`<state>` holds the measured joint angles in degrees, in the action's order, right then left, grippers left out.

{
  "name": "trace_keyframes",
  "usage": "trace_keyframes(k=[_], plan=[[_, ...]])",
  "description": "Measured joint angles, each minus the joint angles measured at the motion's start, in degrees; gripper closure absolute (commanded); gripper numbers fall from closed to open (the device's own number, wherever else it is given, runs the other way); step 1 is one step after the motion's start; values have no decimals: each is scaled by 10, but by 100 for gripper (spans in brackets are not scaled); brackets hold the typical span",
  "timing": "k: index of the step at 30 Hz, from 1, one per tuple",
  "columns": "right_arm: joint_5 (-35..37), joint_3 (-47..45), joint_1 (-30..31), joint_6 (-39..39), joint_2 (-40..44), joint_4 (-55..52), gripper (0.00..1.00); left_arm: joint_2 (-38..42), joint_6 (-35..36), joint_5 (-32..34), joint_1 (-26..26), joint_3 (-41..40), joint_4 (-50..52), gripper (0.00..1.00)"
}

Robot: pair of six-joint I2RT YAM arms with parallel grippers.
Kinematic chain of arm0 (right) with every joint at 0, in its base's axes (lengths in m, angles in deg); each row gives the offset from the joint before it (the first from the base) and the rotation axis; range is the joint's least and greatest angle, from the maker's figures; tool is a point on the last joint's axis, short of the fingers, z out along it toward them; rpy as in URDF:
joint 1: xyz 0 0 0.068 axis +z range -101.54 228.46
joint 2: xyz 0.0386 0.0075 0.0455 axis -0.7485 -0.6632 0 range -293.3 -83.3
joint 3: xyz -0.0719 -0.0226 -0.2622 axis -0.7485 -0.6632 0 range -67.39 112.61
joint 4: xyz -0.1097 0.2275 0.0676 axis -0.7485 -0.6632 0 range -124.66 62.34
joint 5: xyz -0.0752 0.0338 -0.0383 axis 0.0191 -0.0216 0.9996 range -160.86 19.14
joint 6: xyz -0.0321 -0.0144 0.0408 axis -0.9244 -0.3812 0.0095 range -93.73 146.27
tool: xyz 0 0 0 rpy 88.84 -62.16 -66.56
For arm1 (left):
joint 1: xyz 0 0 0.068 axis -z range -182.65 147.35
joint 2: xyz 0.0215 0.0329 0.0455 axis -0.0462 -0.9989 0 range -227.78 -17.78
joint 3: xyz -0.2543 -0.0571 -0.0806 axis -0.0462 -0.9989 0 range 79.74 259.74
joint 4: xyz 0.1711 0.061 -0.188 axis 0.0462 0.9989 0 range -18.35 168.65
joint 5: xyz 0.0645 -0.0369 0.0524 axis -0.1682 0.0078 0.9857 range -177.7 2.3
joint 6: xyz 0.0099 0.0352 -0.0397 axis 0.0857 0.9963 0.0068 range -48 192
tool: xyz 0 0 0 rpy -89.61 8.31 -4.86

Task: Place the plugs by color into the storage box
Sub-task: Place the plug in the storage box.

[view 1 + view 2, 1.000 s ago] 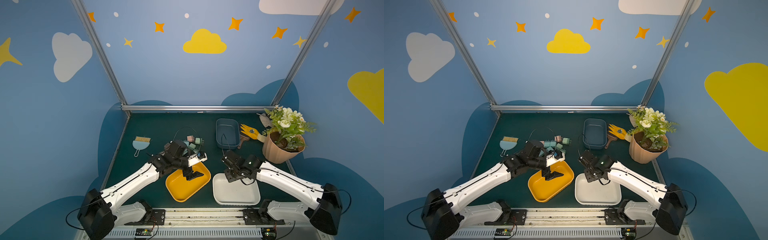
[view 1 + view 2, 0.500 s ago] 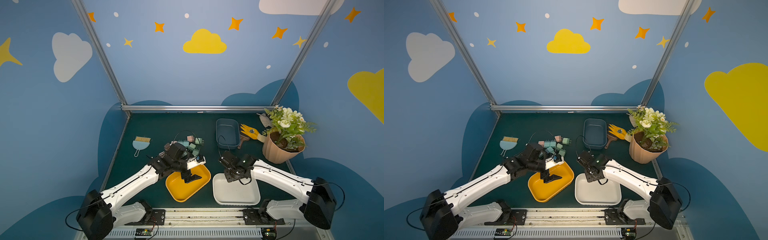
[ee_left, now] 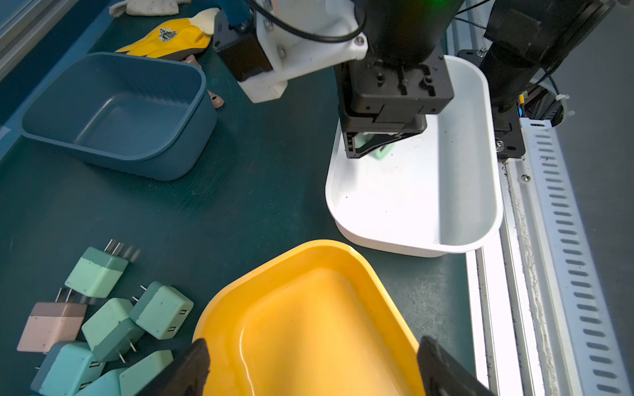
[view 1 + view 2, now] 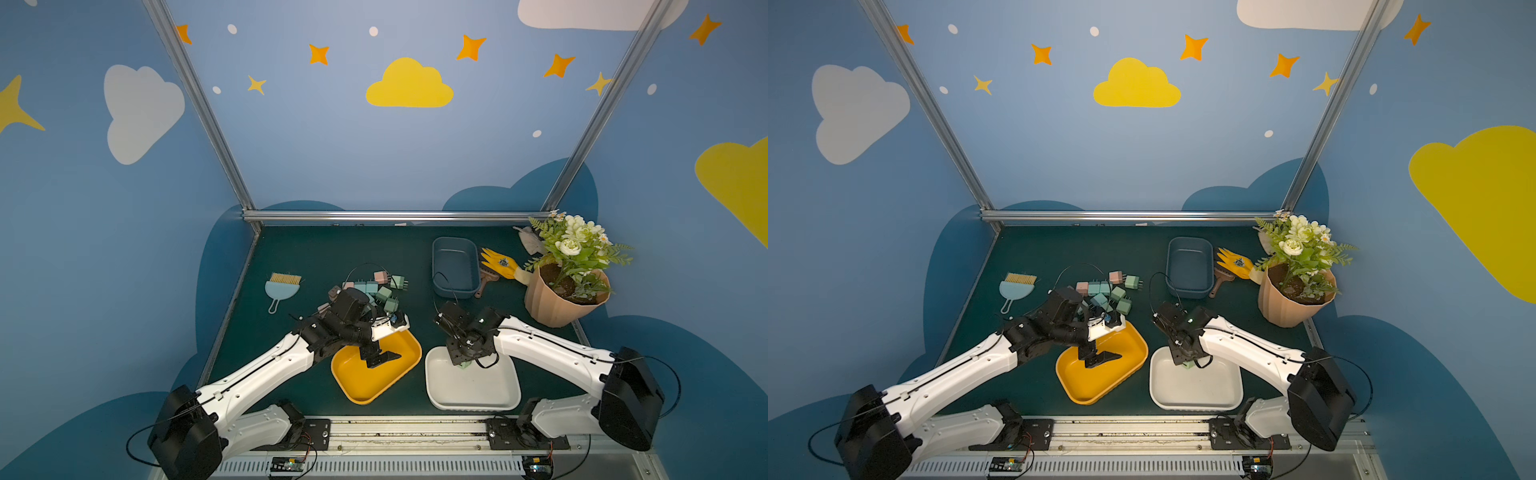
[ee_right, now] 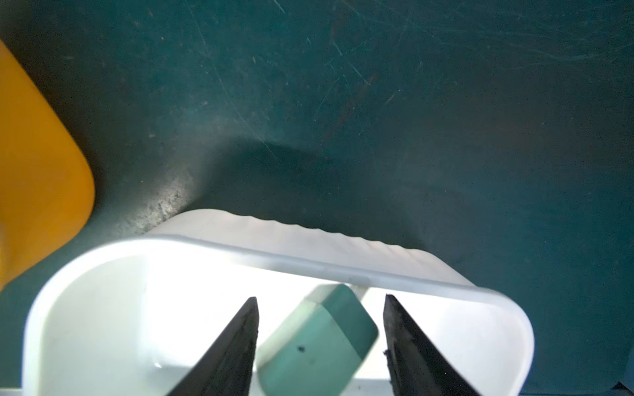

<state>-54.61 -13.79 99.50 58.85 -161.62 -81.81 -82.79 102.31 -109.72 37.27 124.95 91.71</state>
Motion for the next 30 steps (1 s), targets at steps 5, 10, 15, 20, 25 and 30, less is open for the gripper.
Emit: trace_keyframes(k=[5, 10, 15, 20, 25, 30], plan=[[0, 2, 0, 0, 0, 1, 40, 0, 0, 4, 0, 0, -5, 5], [0, 2, 0, -2, 0, 7, 40, 0, 0, 15, 0, 0, -10, 6], [-3, 9, 2, -21, 1, 38, 40, -2, -24, 68, 0, -10, -39, 8], [0, 51, 2, -61, -6, 70, 40, -38, -68, 126, -13, 2, -56, 24], [14, 113, 2, -109, -59, 115, 40, -98, -145, 170, -63, 41, -62, 34], [14, 156, 2, -148, -130, 142, 40, -135, -226, 194, -108, 64, -75, 39]])
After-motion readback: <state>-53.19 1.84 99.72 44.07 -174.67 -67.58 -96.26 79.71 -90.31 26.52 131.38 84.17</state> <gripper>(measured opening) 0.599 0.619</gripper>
